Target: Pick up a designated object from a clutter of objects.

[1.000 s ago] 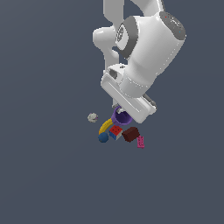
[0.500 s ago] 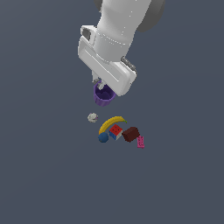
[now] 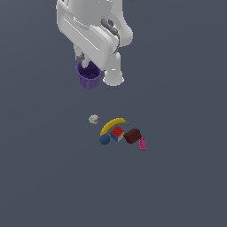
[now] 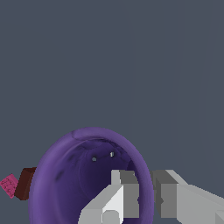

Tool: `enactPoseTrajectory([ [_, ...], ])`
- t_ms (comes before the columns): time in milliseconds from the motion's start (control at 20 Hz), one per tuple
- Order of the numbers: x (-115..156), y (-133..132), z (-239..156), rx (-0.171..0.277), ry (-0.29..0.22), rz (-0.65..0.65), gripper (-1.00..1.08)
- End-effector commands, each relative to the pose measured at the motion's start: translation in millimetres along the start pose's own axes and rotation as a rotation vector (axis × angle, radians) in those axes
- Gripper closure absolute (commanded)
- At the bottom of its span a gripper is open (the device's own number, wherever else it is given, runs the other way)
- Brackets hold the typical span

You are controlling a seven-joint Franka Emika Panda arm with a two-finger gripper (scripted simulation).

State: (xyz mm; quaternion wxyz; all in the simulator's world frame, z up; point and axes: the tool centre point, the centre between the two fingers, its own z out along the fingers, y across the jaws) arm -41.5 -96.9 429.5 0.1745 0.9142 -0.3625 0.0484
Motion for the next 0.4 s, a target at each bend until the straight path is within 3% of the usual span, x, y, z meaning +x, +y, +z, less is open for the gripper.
enactPoseTrajectory([
  [0,4.3,10.5,-8.0,0.000,0.001,-0.001,1.08],
  [350,8.5,16.7,-14.1,0.000,0.003,-0.003,1.08],
])
